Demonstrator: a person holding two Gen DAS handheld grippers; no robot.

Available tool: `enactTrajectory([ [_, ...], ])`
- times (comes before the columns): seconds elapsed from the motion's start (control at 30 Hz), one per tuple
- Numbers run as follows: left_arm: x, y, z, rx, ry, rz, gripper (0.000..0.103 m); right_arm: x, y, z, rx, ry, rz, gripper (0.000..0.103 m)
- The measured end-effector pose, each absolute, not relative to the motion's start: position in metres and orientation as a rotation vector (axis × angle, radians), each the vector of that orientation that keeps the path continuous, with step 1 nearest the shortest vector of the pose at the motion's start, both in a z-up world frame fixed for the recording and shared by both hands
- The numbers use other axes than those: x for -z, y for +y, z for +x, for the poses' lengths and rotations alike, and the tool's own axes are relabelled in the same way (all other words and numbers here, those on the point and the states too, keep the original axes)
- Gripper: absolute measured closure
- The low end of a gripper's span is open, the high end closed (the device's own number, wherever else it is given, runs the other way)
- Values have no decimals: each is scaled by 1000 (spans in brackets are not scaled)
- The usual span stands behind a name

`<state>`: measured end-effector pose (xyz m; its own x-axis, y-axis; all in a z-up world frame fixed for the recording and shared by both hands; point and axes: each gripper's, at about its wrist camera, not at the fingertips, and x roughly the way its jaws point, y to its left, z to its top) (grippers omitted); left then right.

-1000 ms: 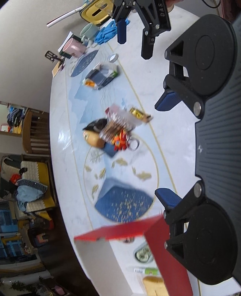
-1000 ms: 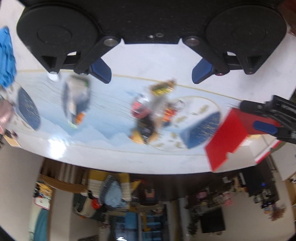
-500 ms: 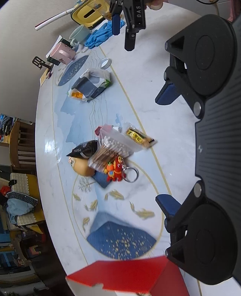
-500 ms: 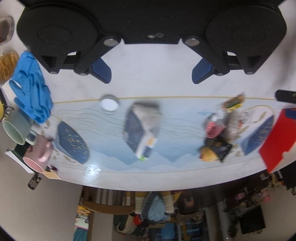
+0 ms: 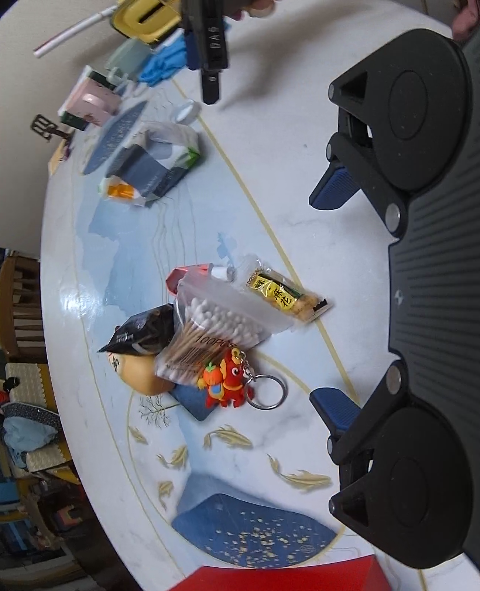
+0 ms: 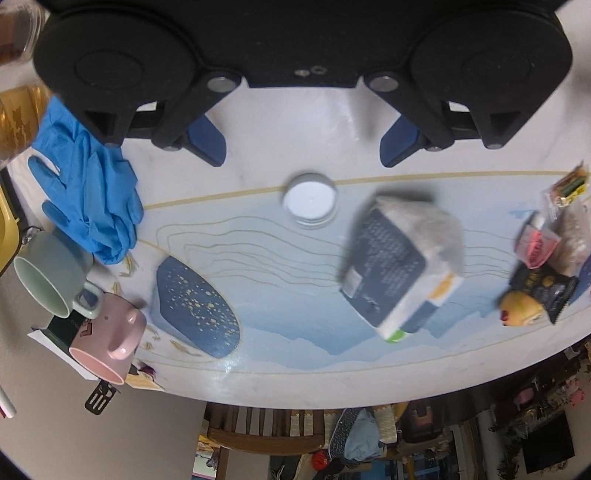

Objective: Organize objects
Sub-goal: 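Withdraw both grippers from the box toward the snack packet and white bottle cap, then grasp the yellow snack packet with the left gripper while the right gripper grasps the white cap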

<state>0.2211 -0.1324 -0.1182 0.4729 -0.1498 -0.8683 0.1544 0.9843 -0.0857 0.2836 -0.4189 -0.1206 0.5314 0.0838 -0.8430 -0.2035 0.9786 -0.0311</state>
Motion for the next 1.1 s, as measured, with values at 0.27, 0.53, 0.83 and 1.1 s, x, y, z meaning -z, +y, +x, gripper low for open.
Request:
enactTrajectory([
  [0.27, 130, -131, 234, 177, 1042, -10, 0, 133, -422, 302, -176, 1022, -126, 16],
  [0.53, 135, -133, 237, 166, 1026, 4, 1, 135, -423, 314, -189, 1011, -108, 21],
  [0.83, 133, -143, 233, 181, 1011, 71, 41, 132, -419, 317, -195, 976, -110, 44],
  [1.1, 129, -143, 229, 182, 1027, 98, 77, 131, -415, 309, -190, 962, -120, 64],
])
